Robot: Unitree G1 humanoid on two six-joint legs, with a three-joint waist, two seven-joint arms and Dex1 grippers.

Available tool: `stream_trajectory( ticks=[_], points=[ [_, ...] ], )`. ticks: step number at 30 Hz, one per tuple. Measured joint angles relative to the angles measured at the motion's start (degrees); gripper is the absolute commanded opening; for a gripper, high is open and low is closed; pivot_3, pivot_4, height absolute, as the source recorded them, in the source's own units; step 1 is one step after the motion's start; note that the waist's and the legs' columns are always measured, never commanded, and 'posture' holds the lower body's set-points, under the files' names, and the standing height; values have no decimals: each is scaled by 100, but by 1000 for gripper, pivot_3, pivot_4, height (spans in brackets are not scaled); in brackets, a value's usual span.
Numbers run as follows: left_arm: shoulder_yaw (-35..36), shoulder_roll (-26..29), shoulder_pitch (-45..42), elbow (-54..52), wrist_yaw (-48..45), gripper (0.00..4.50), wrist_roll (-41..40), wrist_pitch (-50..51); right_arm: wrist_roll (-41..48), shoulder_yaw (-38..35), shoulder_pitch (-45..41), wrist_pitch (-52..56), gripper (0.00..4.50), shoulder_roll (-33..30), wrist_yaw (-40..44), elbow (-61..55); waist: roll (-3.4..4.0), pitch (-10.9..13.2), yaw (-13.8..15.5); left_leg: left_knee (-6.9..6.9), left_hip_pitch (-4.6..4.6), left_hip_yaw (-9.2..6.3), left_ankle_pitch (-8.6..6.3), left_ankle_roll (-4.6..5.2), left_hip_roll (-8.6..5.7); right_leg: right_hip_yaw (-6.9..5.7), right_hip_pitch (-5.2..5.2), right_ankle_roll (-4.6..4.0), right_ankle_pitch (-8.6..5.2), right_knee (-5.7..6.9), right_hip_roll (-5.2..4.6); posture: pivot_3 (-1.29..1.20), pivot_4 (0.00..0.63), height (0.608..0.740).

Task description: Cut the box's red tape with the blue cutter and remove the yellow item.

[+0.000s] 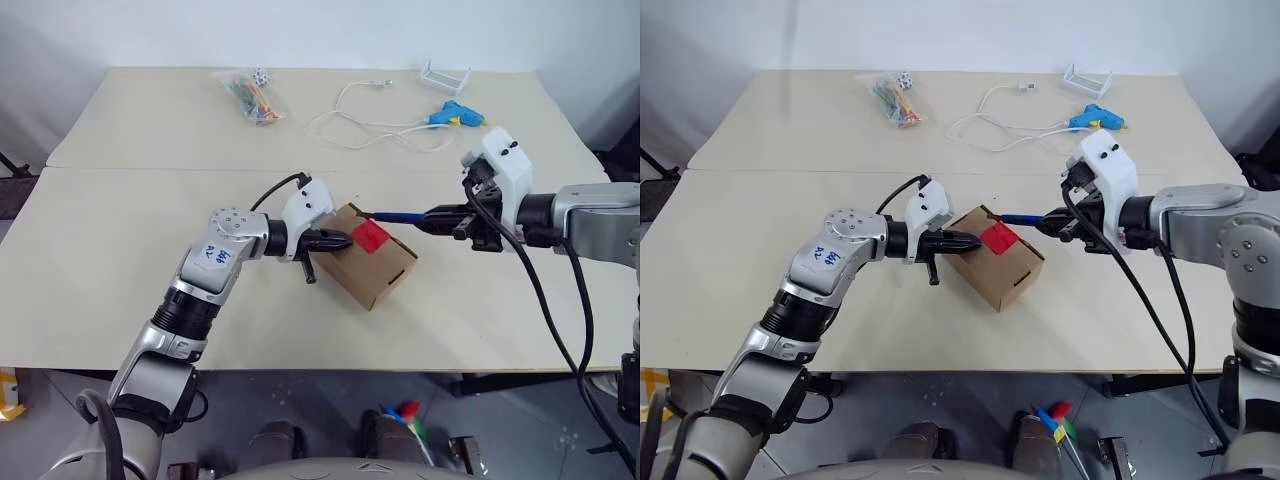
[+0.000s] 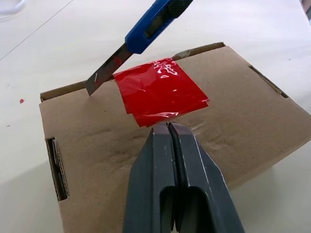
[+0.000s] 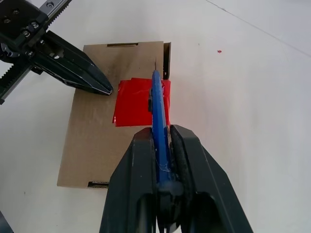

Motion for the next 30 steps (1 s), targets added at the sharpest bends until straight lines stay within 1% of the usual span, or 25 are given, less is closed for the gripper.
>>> stream_trajectory(
  ticks=[9,30],
  points=[
    [0,15,5,-6,-9,0,-2,8,-113,-145,36,-31,162,1,103,77,0,0,-1,0,1,2,0,0,0,1,0,0,0,0,0,0,150,740],
    [0,24,20,-28,-7,0,-5,12,-366,-117,166,-22,162,60,434,89,0,0,-4,0,3,3,0,0,0,3,1,0,0,1,0,0,150,740]
  ],
)
